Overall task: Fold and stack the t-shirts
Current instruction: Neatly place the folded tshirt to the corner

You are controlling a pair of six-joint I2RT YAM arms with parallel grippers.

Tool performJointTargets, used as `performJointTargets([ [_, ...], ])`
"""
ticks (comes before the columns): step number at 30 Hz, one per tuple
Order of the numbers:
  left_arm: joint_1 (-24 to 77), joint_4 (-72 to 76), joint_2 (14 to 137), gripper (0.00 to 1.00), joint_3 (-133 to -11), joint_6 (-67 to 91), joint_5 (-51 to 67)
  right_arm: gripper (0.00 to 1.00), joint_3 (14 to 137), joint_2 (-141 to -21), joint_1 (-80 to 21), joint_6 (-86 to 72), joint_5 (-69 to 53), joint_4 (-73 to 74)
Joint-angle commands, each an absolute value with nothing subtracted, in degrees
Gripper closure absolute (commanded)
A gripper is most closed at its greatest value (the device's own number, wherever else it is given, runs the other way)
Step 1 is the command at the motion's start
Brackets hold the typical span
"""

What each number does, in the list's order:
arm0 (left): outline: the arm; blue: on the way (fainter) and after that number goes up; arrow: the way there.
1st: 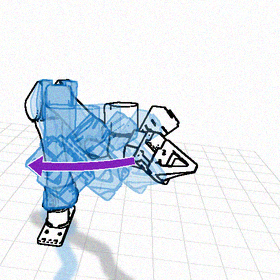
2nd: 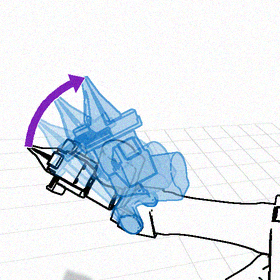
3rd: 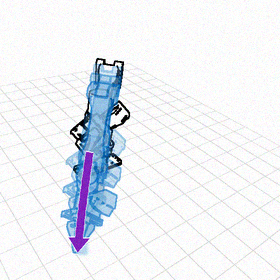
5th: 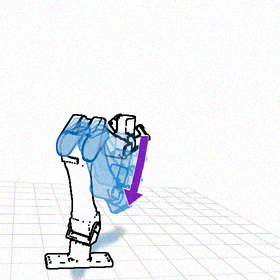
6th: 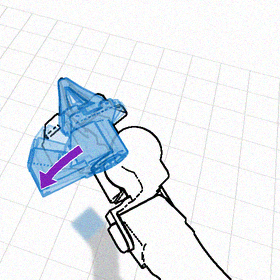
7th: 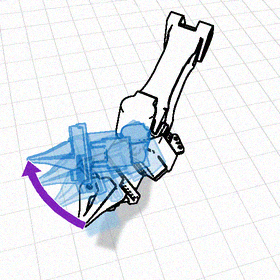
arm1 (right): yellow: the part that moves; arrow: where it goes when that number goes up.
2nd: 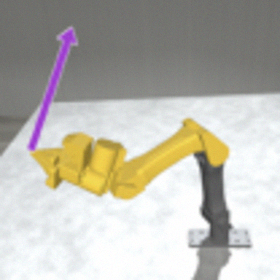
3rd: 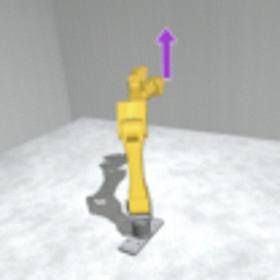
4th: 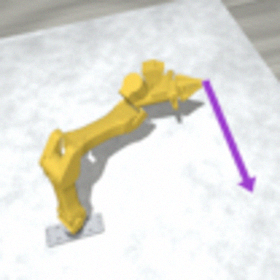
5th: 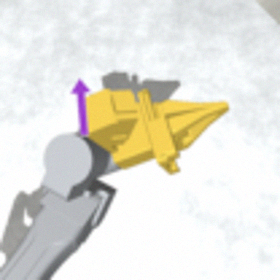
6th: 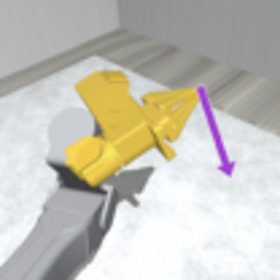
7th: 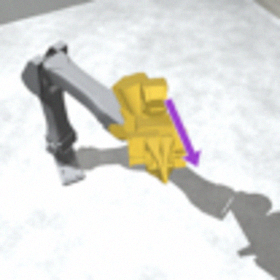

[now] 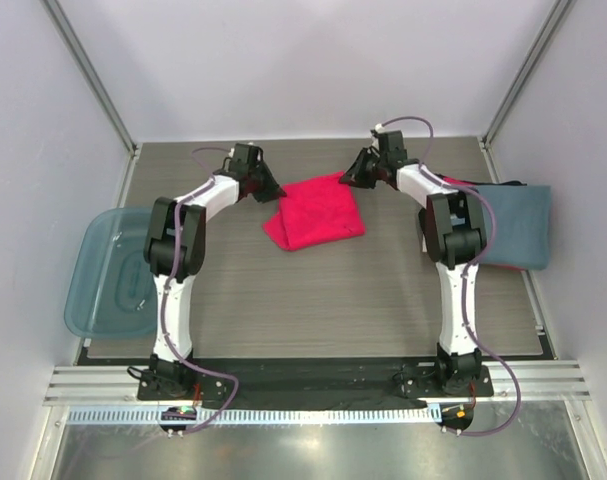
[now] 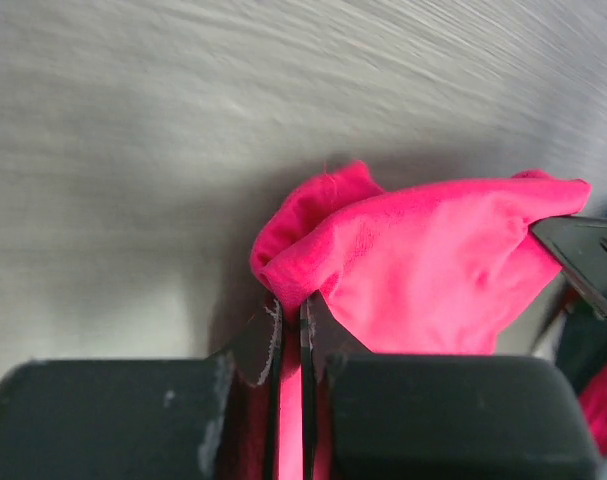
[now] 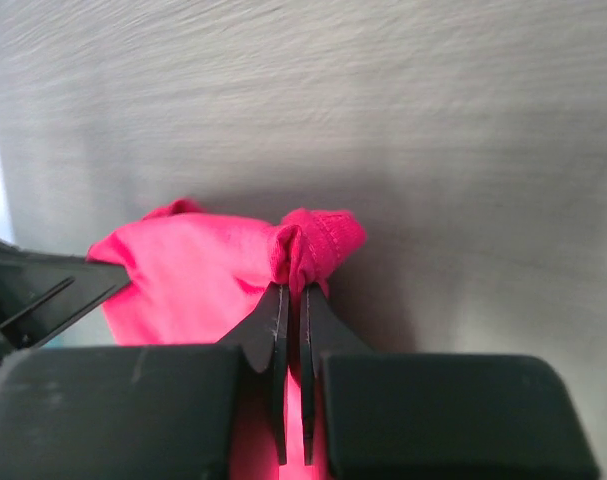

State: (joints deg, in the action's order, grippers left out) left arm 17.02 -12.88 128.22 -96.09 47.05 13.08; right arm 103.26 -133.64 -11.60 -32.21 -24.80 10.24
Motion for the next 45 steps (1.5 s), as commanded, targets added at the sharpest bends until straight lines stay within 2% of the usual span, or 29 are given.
performJointTargets([
  [1,18.1,-9.2,117.3,1.0,-93.3,44.9,15.1,0.99,99.5,-119.8,-12.0,-31.6,-26.5,6.3],
  [9,21.5,-8.9,102.2,1.0,-84.8,44.5,15.4,0.99,86.3,-102.1,-12.0,-30.1,-23.6,8.8],
  [13,25.2,-9.4,97.7,1.0,-85.7,44.0,15.8,0.99,81.3,-92.1,-10.7,-30.5,-20.1,12.3],
  [19,35.1,-10.8,96.1,1.0,-91.5,43.8,10.8,0.99,77.3,-74.0,-1.7,-29.7,-11.5,24.3],
  [22,41.1,-10.8,98.0,1.0,-95.9,44.8,8.0,0.99,78.5,-68.7,4.5,-28.0,-4.9,34.1],
  [29,56.4,-10.0,106.6,1.0,-107.6,44.2,2.0,0.99,79.5,-62.9,16.2,-24.4,5.4,42.3],
  [34,60.2,-9.9,117.2,1.0,-119.9,46.0,3.8,0.99,79.8,-61.8,20.7,-22.8,16.1,44.2],
  [40,61.3,-8.2,125.6,1.0,-130.3,47.0,4.4,0.99,79.7,-65.5,26.5,-21.3,19.6,43.9],
  [45,61.3,-6.7,132.1,1.0,-137.6,47.6,4.5,0.99,81.1,-67.1,32.9,-21.9,15.6,42.5],
])
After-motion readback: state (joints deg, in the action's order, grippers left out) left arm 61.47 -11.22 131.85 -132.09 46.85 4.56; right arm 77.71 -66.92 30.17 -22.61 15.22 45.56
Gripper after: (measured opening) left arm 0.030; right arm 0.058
